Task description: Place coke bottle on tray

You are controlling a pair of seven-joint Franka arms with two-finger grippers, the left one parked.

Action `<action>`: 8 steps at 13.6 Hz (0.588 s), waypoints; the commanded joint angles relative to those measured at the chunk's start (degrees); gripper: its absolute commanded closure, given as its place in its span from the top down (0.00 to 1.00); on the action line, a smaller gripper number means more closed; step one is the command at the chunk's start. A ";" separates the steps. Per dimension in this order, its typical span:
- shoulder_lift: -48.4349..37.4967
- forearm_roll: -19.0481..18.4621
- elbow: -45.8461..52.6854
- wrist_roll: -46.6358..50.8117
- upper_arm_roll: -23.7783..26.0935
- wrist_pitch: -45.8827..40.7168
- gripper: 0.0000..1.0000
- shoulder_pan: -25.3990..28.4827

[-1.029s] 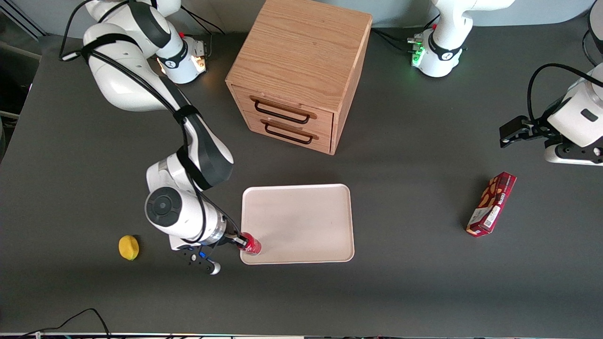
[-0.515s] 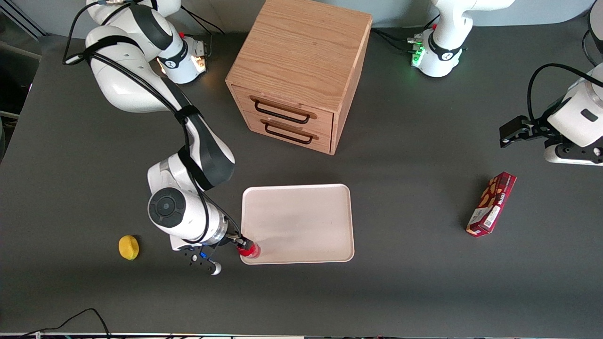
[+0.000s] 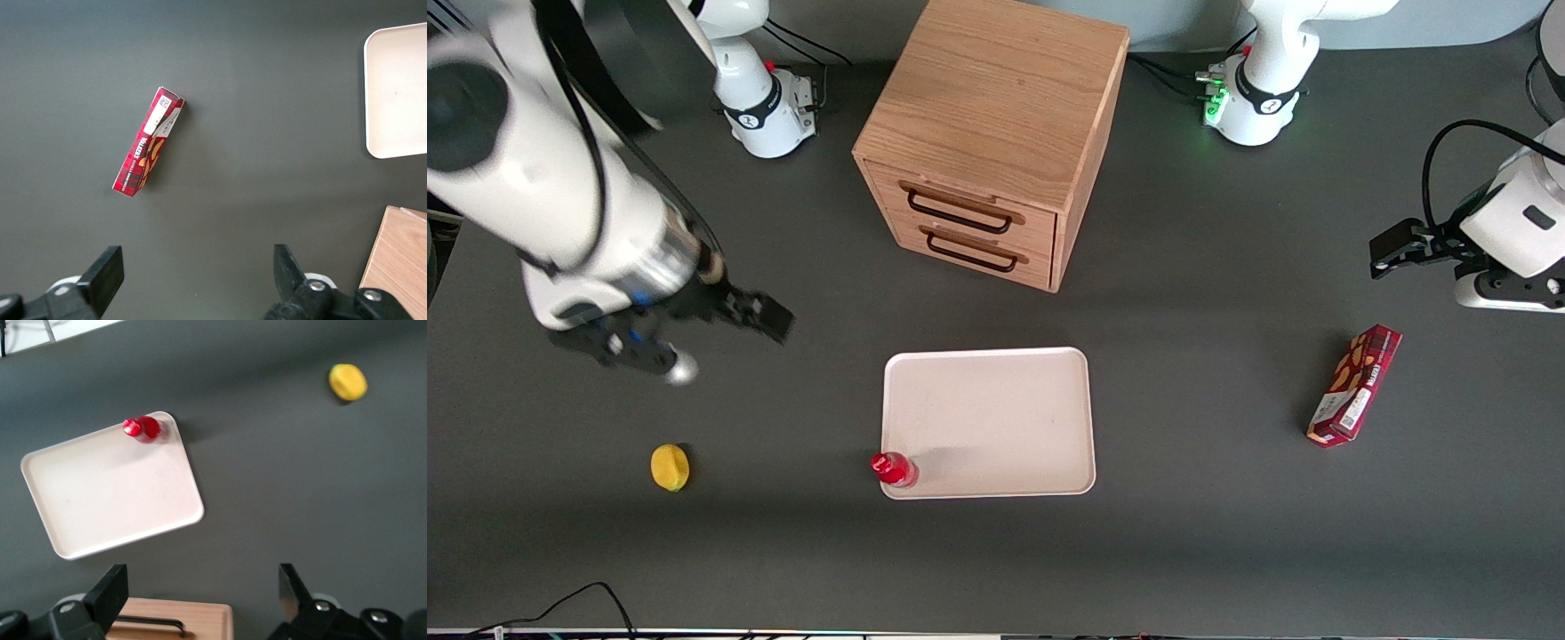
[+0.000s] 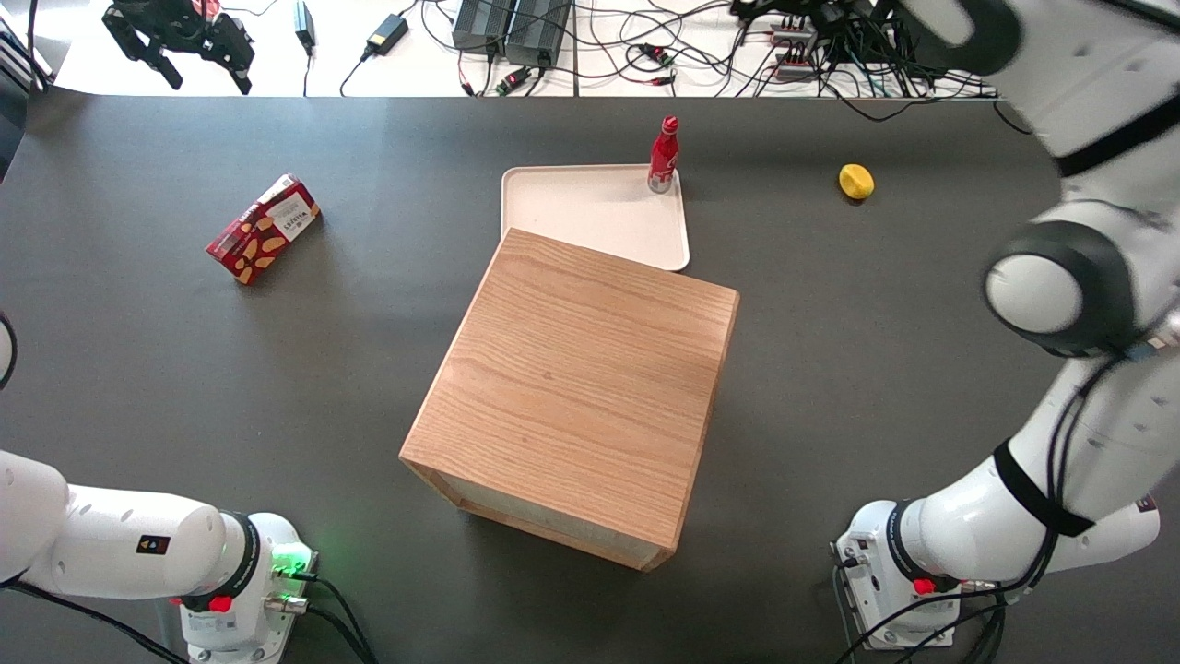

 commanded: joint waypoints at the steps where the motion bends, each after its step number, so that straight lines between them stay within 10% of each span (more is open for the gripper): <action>1: -18.89 6.75 -24.85 -13.48 -9.04 4.18 1.00 -2.96; 5: -36.22 7.56 -52.62 -25.64 -16.10 19.26 1.00 -4.53; 8: -38.02 7.47 -55.41 -26.10 -16.11 21.06 1.00 -5.06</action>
